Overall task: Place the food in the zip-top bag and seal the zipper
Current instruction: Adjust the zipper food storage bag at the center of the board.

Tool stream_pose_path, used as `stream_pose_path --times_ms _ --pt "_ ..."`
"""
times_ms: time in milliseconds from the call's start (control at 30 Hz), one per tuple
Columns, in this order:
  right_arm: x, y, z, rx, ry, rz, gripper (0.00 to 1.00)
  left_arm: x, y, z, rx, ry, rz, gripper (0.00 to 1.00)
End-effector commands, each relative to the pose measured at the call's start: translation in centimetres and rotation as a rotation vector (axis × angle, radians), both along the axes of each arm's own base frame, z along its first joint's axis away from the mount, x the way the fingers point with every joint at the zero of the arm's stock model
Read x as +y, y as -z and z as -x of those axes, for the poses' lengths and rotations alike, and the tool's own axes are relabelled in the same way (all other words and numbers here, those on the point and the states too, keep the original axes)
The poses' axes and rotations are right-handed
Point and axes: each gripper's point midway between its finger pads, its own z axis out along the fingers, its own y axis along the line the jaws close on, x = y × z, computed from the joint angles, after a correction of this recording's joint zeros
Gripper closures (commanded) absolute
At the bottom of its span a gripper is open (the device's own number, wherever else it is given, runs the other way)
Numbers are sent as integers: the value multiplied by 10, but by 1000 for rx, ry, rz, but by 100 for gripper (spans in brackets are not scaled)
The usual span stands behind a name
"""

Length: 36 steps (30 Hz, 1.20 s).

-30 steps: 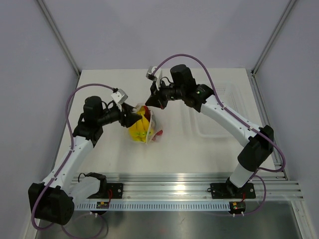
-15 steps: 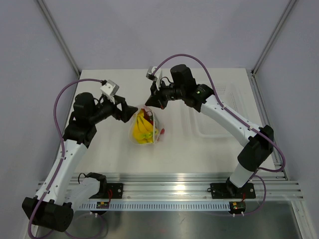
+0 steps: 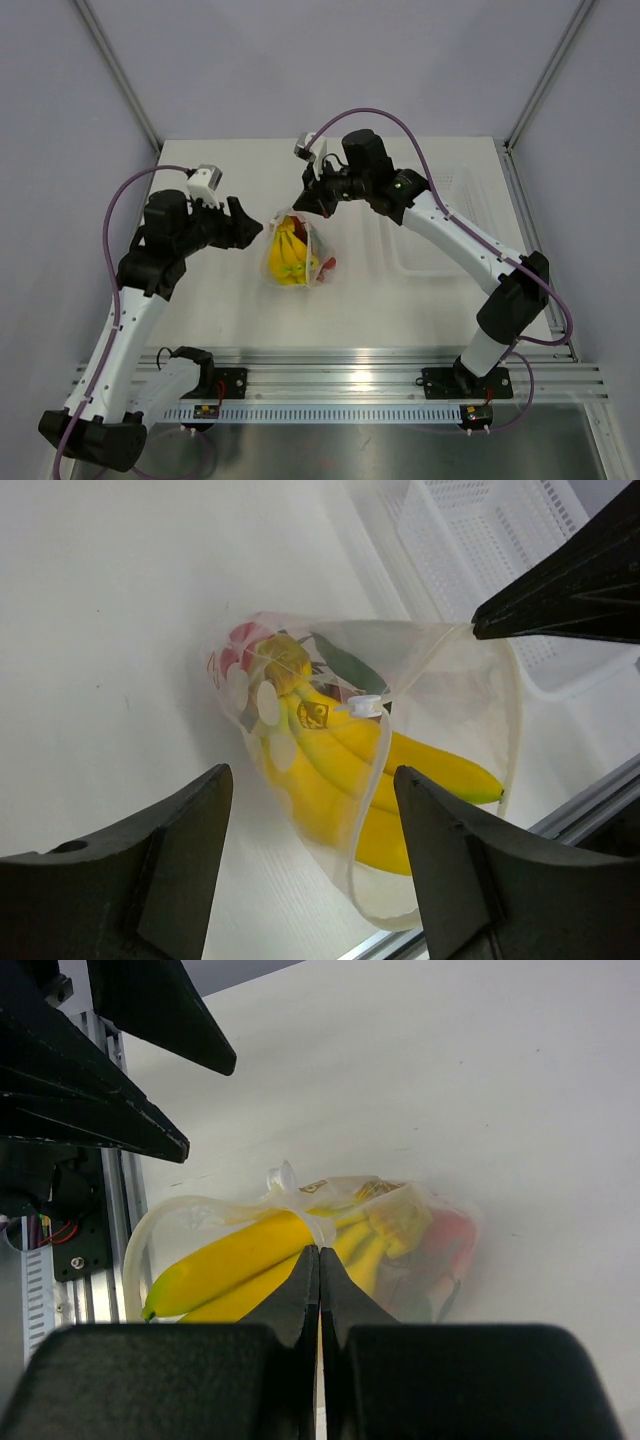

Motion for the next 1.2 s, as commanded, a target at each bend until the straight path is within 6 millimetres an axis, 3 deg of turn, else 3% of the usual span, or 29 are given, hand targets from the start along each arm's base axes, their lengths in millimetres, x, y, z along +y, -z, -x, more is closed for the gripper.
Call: stream_pose_path --times_ms 0,167,400,500,633,933,1067,1167 --pt "-4 -18 -9 -55 28 -18 100 -14 -19 -9 88 -16 118 32" --pt "-3 -15 -10 -50 28 -11 100 -33 -7 -31 349 -87 332 29" --pt "-3 -10 -9 -38 19 -1 100 -30 -4 -55 461 -200 453 23" --pt "-2 -11 -10 -41 15 -2 100 -39 -10 -55 488 -165 558 24" --pt "-1 -13 -10 -44 13 -4 100 -53 4 -48 615 -149 708 30" --pt "-2 -14 -11 -52 15 3 100 -55 -4 -32 654 -148 758 34" --pt "-1 -12 -11 -44 13 6 100 -57 -10 -31 642 -122 789 39" --pt "0 -12 -11 -43 11 4 100 -60 -2 -32 671 -110 789 46"
